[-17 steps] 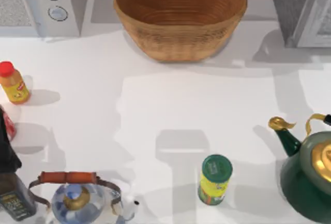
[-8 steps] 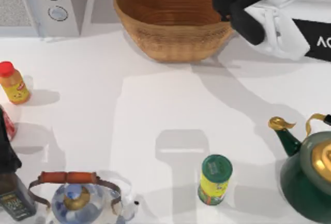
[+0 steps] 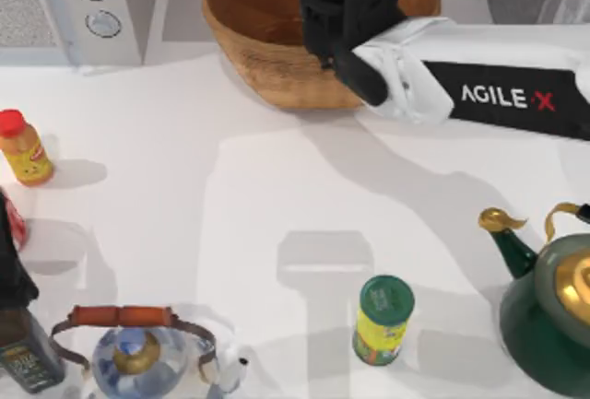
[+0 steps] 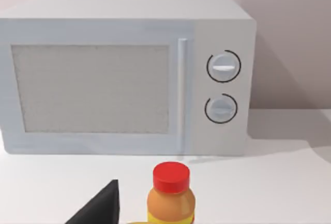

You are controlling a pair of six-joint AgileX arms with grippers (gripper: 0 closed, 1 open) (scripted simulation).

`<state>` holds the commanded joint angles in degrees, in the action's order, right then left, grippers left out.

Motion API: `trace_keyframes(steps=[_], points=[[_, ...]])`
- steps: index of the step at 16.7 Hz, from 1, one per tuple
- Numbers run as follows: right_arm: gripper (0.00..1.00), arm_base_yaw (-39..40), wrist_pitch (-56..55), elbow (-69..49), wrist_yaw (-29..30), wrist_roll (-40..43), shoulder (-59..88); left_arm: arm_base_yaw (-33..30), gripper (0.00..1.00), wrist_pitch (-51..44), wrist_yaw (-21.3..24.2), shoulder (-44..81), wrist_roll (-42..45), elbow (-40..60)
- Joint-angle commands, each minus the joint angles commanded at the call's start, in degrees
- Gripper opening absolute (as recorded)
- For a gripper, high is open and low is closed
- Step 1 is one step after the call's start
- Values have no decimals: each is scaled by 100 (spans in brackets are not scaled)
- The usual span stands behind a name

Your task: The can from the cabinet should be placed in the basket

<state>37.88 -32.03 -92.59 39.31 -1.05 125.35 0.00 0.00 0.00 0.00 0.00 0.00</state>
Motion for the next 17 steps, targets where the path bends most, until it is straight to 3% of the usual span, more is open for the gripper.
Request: trace_keyframes(steps=[13, 17], points=[[0, -163, 65, -543, -157, 8, 471, 0, 100, 0, 0, 0, 0, 0], [30, -163, 65, -543, -157, 8, 471, 0, 100, 0, 0, 0, 0, 0]])
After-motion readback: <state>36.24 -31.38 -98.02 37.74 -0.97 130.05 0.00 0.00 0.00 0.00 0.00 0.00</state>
